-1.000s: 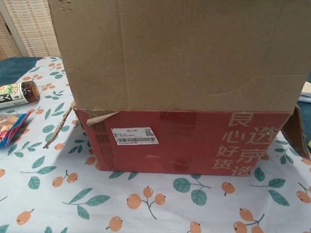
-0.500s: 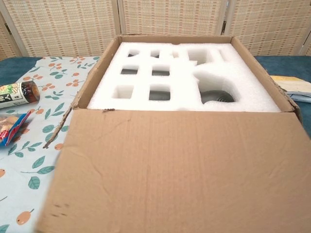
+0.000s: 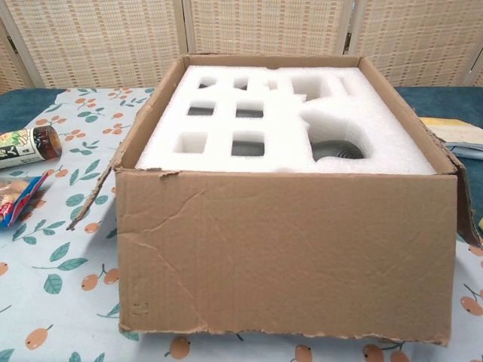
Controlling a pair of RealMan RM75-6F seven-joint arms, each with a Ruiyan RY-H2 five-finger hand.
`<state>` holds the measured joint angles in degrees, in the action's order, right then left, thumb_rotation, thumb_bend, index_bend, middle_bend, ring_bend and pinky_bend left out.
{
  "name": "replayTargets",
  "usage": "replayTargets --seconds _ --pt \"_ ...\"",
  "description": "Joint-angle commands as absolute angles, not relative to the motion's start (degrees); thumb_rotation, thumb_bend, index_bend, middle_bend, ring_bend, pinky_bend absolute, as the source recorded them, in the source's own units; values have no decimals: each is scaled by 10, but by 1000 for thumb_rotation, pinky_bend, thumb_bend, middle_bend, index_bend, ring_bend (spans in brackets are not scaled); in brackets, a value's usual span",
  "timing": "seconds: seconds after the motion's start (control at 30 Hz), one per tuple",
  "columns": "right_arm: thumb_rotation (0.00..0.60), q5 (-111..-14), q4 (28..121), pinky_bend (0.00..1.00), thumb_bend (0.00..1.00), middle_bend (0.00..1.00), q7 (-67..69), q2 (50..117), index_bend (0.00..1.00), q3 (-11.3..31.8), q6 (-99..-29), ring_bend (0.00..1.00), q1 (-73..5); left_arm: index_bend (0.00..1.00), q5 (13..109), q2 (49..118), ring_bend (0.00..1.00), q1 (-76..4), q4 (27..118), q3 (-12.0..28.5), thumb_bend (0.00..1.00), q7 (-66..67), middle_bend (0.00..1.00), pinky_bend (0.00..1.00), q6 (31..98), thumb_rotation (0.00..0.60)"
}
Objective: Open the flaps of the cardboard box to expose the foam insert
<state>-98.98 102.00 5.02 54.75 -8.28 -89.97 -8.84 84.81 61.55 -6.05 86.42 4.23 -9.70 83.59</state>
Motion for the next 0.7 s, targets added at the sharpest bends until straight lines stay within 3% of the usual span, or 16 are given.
replayTargets --seconds 0.03,0.23,0.7 --pt "600 -822 959 0 377 0 -111 653 0 4 -943 0 -14 0 844 616 0 -60 868 43 478 -90 0 0 836 600" --pt "600 -783 941 0 378 0 -110 668 0 42 -942 0 -14 0 843 611 0 -66 870 40 478 -99 0 0 821 600" --pt "600 -849 944 0 377 0 -19 636 0 16 -939 0 7 0 860 610 0 -78 876 26 477 -92 0 0 803 600"
